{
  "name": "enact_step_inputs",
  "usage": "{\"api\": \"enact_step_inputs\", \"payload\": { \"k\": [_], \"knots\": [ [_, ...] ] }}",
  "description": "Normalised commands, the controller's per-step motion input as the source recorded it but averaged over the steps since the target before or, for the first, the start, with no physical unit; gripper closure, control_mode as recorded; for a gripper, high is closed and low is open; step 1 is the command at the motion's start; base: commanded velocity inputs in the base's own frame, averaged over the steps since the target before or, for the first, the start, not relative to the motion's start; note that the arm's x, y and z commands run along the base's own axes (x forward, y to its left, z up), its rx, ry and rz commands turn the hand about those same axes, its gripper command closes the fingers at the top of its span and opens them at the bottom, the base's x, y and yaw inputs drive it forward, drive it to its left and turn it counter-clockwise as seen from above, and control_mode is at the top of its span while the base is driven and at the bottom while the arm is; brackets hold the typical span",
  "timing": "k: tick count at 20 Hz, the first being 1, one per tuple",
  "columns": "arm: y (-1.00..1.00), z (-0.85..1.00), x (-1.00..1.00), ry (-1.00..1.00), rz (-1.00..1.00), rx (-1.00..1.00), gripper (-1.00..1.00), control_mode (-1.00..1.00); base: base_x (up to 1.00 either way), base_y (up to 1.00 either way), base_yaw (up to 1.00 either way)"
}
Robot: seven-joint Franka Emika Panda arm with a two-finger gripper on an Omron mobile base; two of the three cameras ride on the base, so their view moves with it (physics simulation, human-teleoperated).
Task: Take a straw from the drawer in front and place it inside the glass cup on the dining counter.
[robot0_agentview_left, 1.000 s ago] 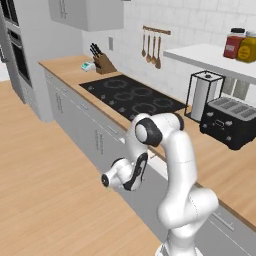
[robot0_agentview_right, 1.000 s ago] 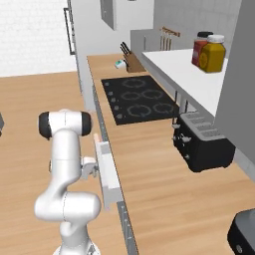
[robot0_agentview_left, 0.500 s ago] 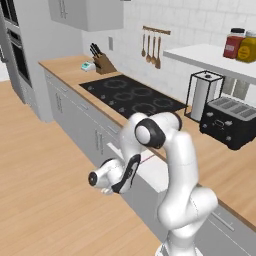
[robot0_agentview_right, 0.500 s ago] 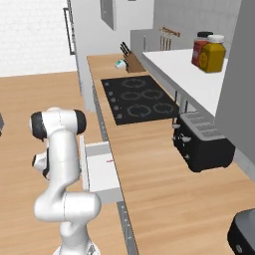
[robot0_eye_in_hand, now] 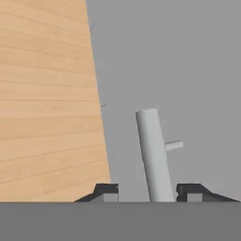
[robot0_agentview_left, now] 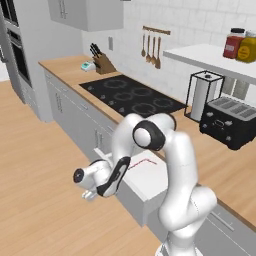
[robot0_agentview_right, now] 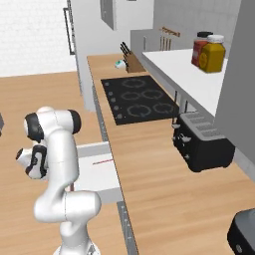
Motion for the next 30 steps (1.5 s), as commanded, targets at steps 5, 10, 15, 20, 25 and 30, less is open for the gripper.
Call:
{"api": "enact_step_inputs", "payload": {
  "k": [5,10,15,20,25,30],
  "knots": [
    [0.94,0.00,-0.18,0.12,0.03,0.19,-1.00,-1.00,0.00,0.00,0.00],
    [0.24,0.62,-0.47,0.00,0.00,0.21,-1.00,-1.00,0.00,0.00,0.00],
    [-0.09,1.00,-0.69,-0.10,0.00,0.25,-1.00,-1.00,0.00,0.00,0.00],
    [-0.80,1.00,-0.24,-0.15,-0.02,0.24,-1.00,-1.00,0.00,0.00,0.00],
    [-0.99,1.00,0.05,-0.02,-0.04,0.27,-1.00,-1.00,0.00,0.00,0.00],
    [-0.84,0.86,0.41,0.07,-0.01,0.20,-1.00,-1.00,0.00,0.00,0.00]
  ]
}}
